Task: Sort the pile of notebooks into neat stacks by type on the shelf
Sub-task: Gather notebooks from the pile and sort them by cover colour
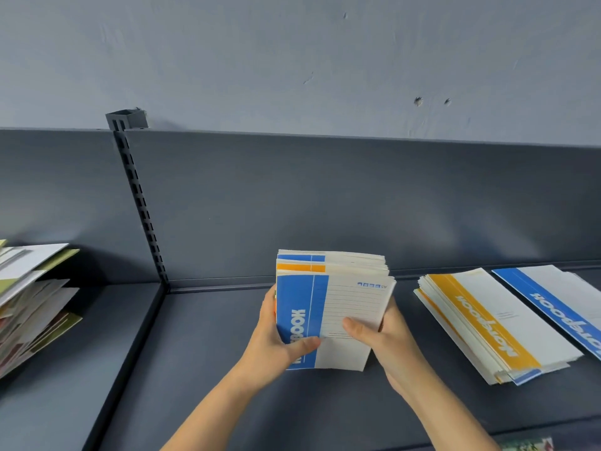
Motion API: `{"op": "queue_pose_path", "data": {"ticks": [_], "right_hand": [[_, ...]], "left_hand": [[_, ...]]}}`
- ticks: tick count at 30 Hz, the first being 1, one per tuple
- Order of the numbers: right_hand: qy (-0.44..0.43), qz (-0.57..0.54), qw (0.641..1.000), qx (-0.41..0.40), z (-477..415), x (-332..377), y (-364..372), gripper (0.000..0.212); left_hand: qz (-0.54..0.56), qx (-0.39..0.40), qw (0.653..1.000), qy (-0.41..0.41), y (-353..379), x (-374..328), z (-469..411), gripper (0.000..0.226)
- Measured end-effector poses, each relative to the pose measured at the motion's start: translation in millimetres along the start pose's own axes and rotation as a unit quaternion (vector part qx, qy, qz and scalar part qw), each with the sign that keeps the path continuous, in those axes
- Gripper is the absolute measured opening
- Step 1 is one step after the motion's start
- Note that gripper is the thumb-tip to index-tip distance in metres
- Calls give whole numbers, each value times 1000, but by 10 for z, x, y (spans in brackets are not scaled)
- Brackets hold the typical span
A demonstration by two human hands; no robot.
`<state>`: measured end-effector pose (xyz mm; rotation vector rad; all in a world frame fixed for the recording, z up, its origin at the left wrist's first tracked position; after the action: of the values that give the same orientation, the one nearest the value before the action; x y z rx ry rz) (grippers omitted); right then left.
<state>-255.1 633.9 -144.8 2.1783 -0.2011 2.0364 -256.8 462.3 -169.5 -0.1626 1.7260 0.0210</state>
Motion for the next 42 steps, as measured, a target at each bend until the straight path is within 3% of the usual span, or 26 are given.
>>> {"op": "queue_pose_path", "data": {"ticks": [4,8,12,21,24,28,34,38,42], "right_hand": [[0,4,1000,-27,-3,-23,-5,52],[-27,30,990,-137,-48,0,-159,52],[-34,103,972,-209,-30,-101,-364,34],[-40,243,957,-155,47,-370,-450,13],[-38,233,957,-168,21,-345,-575,8],[-14,185,959,-213,-6,-336,-988,21],[-23,191,968,-163,14,-360,-830,24],[38,127,983,-129,36,-529,-706,28],[40,116,965,-232,-73,-529,-1135,27]], "left_hand": [[-7,14,1000,-2,46,5,-35,73],[-38,-20,999,-1,-21,18,-136,61],[-45,21,999,-7,-29,30,-187,56],[-61,49,997,11,3,22,-207,62],[-44,54,998,-3,17,28,-200,62],[-47,46,998,19,31,-36,-181,52],[-26,32,999,-6,45,-3,-185,41],[-24,48,998,-15,50,11,-165,42],[-47,47,998,2,39,-26,-147,46]]}}
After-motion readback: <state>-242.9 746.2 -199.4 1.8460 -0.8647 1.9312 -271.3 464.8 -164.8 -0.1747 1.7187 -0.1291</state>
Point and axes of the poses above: each hand's wrist, its own z-axis away from the middle knuckle, its own y-axis out of the palm, x = y × z, the point moved 9 cm from there along -z, towards the middle knuckle, and after that the axes turned 15 degrees about -x, right-handed, at the moved point
